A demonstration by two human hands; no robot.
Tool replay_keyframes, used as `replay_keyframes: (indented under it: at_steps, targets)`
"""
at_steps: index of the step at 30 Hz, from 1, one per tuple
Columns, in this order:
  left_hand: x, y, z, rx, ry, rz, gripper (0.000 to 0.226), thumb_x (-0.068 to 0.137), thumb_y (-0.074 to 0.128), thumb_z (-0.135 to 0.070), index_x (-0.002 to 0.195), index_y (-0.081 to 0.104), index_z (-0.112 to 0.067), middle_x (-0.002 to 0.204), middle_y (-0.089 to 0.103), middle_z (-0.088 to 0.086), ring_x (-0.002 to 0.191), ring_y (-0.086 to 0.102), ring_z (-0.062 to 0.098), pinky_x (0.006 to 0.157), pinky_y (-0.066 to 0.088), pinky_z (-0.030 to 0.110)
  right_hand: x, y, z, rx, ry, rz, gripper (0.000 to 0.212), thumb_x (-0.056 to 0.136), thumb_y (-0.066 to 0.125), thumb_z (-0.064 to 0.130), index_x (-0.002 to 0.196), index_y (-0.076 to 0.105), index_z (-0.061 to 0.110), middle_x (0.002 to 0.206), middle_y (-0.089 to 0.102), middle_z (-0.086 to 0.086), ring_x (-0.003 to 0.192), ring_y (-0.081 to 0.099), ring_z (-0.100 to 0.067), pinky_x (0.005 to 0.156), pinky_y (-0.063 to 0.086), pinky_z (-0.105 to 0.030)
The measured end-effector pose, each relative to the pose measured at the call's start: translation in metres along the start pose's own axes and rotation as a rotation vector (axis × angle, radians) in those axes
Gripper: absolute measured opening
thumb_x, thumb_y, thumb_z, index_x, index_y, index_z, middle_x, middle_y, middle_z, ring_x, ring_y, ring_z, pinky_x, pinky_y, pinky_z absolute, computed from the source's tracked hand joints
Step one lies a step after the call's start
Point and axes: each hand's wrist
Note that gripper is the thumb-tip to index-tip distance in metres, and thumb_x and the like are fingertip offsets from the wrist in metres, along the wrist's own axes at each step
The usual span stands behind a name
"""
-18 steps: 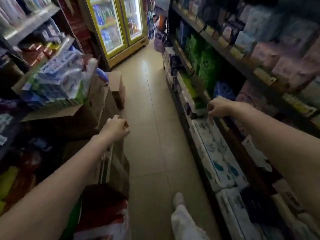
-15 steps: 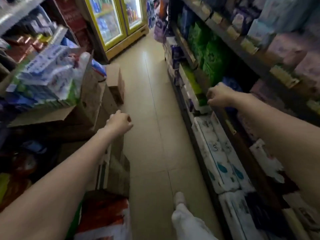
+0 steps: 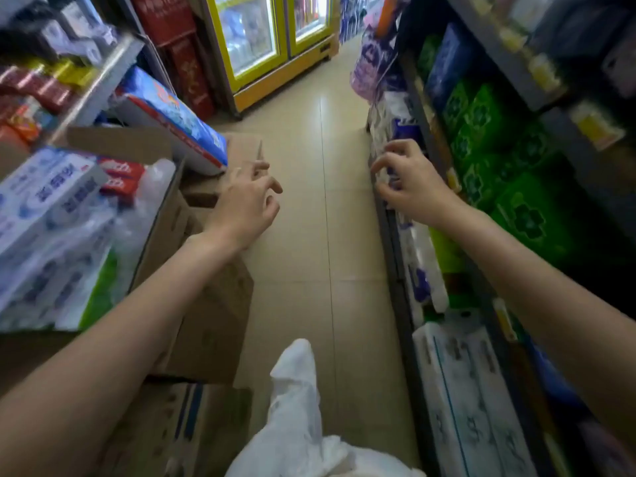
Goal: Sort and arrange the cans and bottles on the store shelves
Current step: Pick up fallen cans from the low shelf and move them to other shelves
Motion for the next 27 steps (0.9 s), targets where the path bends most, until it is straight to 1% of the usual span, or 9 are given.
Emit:
replay_keyframes:
  at_steps: [3, 8, 10, 13, 16, 18, 22, 25, 27]
  targets:
    - [0.103, -0.007, 0.026, 0.020, 0.087, -0.004, 0.021, 0.084, 0.055, -0.010, 0.101, 0.067, -0.009, 0.133, 0.047, 0.014, 0.118, 0.045, 0.034, 0.101, 0.035, 0.044, 0.084, -0.025, -0.020, -0.083, -0.033, 0.052, 0.024, 0.088, 0.061, 0.017, 0.112, 0.059, 0.012, 0.145, 0.027, -0.012, 0.129, 0.038, -0.029, 0.107, 0.037, -0.040]
    - [0.249, -0.010, 0.022, 0.062, 0.283, 0.138, 0.029, 0.086, 0.053, -0.034, 0.108, 0.064, -0.019, 0.138, 0.042, 0.006, 0.122, 0.044, 0.024, 0.098, 0.036, 0.044, 0.208, -0.078, -0.053, -0.030, 0.123, -0.160, 0.023, 0.091, 0.058, 0.017, 0.112, 0.060, 0.009, 0.139, 0.034, -0.010, 0.118, 0.044, -0.018, 0.096, 0.040, -0.025]
    - [0.304, 0.001, 0.018, 0.068, 0.361, 0.185, 0.030, 0.087, 0.053, -0.035, 0.112, 0.062, -0.020, 0.140, 0.040, 0.003, 0.125, 0.041, 0.021, 0.101, 0.033, 0.042, 0.261, -0.082, -0.076, 0.031, 0.243, -0.215, 0.022, 0.091, 0.058, 0.018, 0.111, 0.061, 0.010, 0.133, 0.038, -0.010, 0.112, 0.049, -0.020, 0.091, 0.041, -0.026]
    - [0.387, 0.026, 0.032, 0.137, 0.419, 0.265, 0.032, 0.089, 0.051, -0.038, 0.116, 0.059, -0.022, 0.143, 0.036, 0.001, 0.130, 0.034, 0.021, 0.106, 0.029, 0.042, 0.349, -0.068, -0.115, 0.039, 0.330, -0.139, 0.025, 0.089, 0.060, 0.023, 0.112, 0.061, 0.013, 0.131, 0.039, -0.011, 0.114, 0.050, -0.027, 0.093, 0.043, -0.032]
    - [0.481, 0.051, 0.067, 0.194, 0.361, 0.364, 0.033, 0.090, 0.050, -0.038, 0.119, 0.056, -0.022, 0.146, 0.030, 0.002, 0.133, 0.028, 0.023, 0.108, 0.027, 0.041, 0.444, -0.059, -0.153, 0.017, 0.281, -0.099, 0.028, 0.090, 0.059, 0.023, 0.115, 0.060, 0.012, 0.135, 0.036, -0.011, 0.115, 0.046, -0.020, 0.090, 0.031, -0.019]
    - [0.548, 0.061, 0.087, 0.213, 0.292, 0.413, 0.033, 0.091, 0.051, -0.037, 0.119, 0.056, -0.022, 0.147, 0.030, 0.004, 0.132, 0.029, 0.025, 0.108, 0.027, 0.040, 0.518, -0.065, -0.171, 0.043, 0.289, -0.132, 0.027, 0.090, 0.058, 0.019, 0.114, 0.061, 0.009, 0.132, 0.039, -0.014, 0.110, 0.048, -0.021, 0.085, 0.031, -0.017]
    - [0.673, 0.075, 0.128, 0.158, 0.106, 0.373, 0.031, 0.088, 0.056, -0.031, 0.115, 0.061, -0.017, 0.142, 0.037, 0.010, 0.131, 0.033, 0.027, 0.107, 0.029, 0.041, 0.686, -0.052, -0.189, 0.079, 0.321, -0.112, 0.030, 0.085, 0.055, 0.015, 0.110, 0.065, 0.004, 0.121, 0.052, -0.024, 0.116, 0.047, -0.036, 0.098, 0.037, -0.031]
    - [0.761, 0.086, 0.161, 0.140, 0.054, 0.311, 0.028, 0.086, 0.058, -0.028, 0.110, 0.064, -0.015, 0.137, 0.043, 0.011, 0.128, 0.037, 0.030, 0.104, 0.034, 0.045, 0.783, -0.023, -0.188, 0.044, 0.212, -0.033, 0.031, 0.087, 0.055, 0.018, 0.116, 0.060, 0.007, 0.134, 0.039, -0.021, 0.129, 0.033, -0.034, 0.107, 0.028, -0.033]
    - [0.817, 0.088, 0.180, 0.115, 0.031, 0.236, 0.025, 0.085, 0.058, -0.024, 0.107, 0.065, -0.014, 0.134, 0.044, 0.011, 0.126, 0.039, 0.031, 0.102, 0.035, 0.044, 0.837, -0.007, -0.193, -0.011, 0.126, -0.025, 0.030, 0.090, 0.055, 0.017, 0.118, 0.057, 0.008, 0.141, 0.031, -0.017, 0.131, 0.031, -0.032, 0.105, 0.030, -0.035]
Point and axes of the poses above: each hand's wrist, its own x-axis towards the middle knuckle, its own y-axis out of the palm, z = x × y
